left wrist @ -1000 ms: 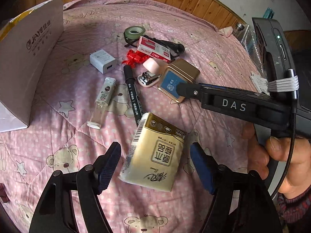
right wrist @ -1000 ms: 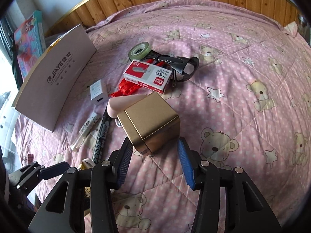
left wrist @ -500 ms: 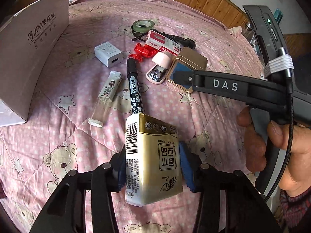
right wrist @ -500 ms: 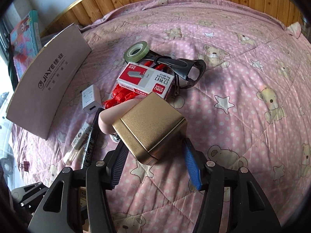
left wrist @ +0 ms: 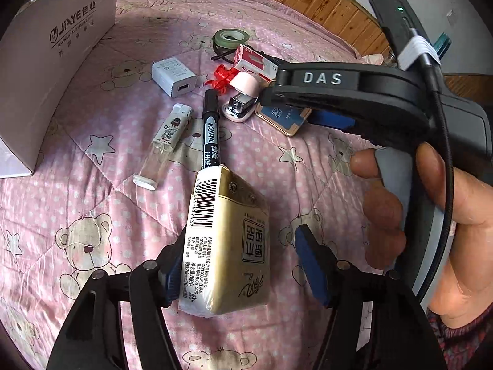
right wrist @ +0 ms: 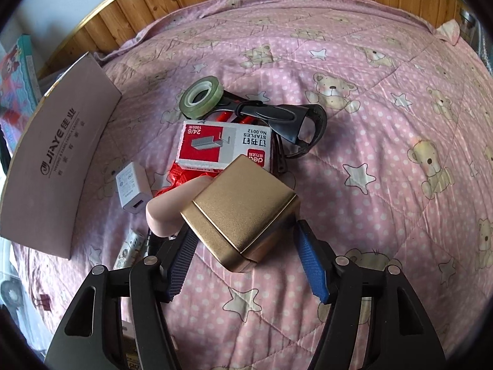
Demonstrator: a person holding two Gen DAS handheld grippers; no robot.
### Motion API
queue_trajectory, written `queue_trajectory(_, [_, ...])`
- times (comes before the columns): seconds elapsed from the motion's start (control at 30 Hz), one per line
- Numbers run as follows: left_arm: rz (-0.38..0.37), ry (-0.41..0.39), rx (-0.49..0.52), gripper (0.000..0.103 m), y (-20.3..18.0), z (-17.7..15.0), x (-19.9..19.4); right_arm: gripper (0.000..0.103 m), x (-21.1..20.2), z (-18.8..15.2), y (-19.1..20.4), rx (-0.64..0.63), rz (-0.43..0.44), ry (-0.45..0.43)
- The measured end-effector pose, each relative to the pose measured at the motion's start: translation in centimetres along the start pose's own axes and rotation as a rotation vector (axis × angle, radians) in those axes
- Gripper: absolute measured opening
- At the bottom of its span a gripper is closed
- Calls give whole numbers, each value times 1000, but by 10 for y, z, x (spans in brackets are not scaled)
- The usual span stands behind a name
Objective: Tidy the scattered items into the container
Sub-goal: 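Carry the snack box and gold tin with both tools over the white box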
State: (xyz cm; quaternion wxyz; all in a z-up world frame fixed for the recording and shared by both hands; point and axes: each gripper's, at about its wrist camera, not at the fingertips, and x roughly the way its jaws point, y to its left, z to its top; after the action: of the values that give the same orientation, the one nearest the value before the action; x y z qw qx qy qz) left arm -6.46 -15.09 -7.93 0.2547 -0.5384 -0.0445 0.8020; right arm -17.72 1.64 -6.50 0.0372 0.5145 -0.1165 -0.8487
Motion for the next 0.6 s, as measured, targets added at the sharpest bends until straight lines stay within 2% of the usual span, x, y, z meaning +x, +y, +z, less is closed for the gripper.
queue_trajectory(0.07, [0,-4,12,61,-2,0,0,64,-2,-1,-13,47,46,7])
queue_trajectory(0.1, [-1,-11,12,44,-1,0,-2,61,-5,-2,-20,64,55,-1])
queue_trajectory(0.13, [-10,-13,10,37,1,0,-4,59,-9,-4,-25,69,46,-8])
queue_trajectory(0.2, [-23,-23,-5,35,6,0,-8,49,-14,-7,-35,73,37,-13])
queue_trajectory(0.3, [-42,-45,-8,25,11,-1,-16,48,-19,-13,-49,92,33,-6])
queue_trajectory(0.43, [-50,-55,-19,24,16,-2,-22,50,-31,-19,-51,100,18,-29])
queue_trajectory(0.5, [-56,-59,-29,24,19,-2,-24,63,-36,-18,-43,83,-5,-52])
queue_trajectory(0.6, [-58,-77,-33,24,21,-2,-28,65,-39,-11,-26,58,-36,-84])
